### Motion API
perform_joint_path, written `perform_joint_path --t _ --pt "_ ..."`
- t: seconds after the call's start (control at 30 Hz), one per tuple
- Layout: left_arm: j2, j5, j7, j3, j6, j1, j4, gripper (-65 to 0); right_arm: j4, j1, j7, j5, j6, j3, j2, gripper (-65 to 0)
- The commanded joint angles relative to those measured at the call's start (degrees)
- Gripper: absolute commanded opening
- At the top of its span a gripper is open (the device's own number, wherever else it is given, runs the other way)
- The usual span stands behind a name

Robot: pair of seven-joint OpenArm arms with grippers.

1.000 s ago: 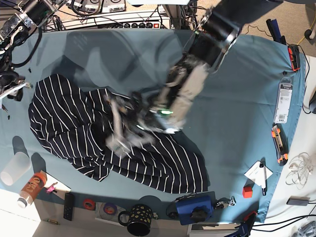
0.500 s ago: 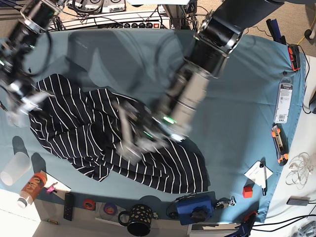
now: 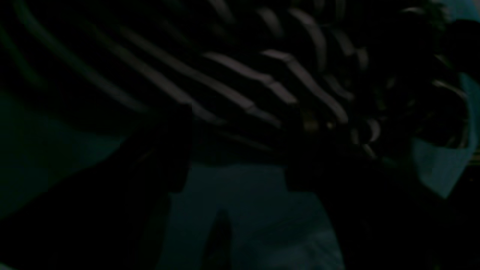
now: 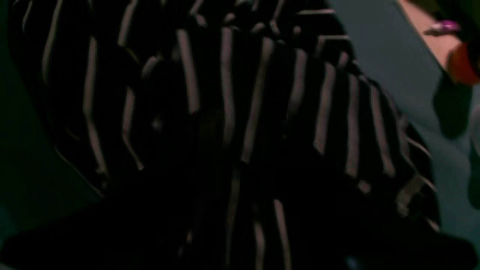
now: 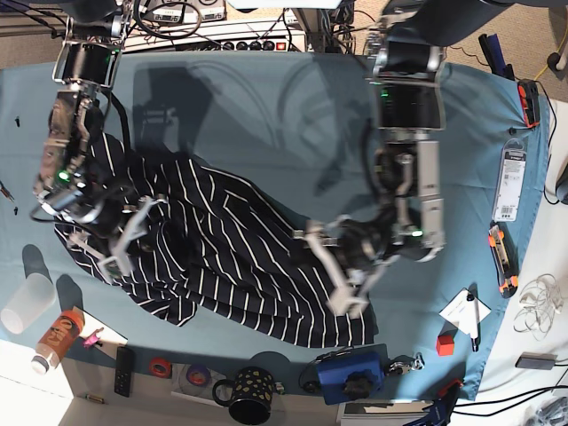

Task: Layout the t-shirt on the table in an organized manner, then fold the t-shirt properly
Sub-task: 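Grasp the shirt with both grippers and pull the fabric apart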

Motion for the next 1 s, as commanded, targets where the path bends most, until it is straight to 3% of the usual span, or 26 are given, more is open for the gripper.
perform_joint_path --t 0.0,0.13,0.27,0.43,0.6,0.8,0.97 --pt "0.7 -1.5 -1.0 0.2 -0.3 -1.4 0.9 -28.1 0.5 1.1 1.4 -0.8 -1.0 -1.2 0.6 -46.8" --pt "0.8 -3.3 -1.0 0.2 -1.8 -1.4 0.9 -28.1 -0.4 1.1 5.4 -8.0 -6.6 -6.6 0.5 -46.8" --pt "0.8 -4.8 -1.0 0.2 -2.0 -1.4 0.9 -28.1 -0.5 1.1 4.8 -12.4 -11.1 -9.2 0.5 -46.8" --pt "0.8 -4.8 -1.0 0.2 -2.0 -1.4 0.9 -28.1 -0.5 1.1 4.8 -12.7 -12.0 -9.4 0.5 -47.2" --pt "0.8 -6.1 -1.0 0.2 -2.0 -1.4 0.9 -28.1 -0.5 1.1 3.5 -17.9 -15.2 -9.4 0.5 -65.0" --pt "0.8 -7.3 -1.0 0.2 -2.4 -1.4 0.9 -28.1 -0.3 1.3 7.2 -19.4 -15.5 -8.5 1.2 -65.0" --pt "0.8 -7.3 -1.0 0.2 -3.3 -1.4 0.9 -28.1 0.5 3.5 9.4 -19.2 -15.7 -1.0 1.3 -65.0"
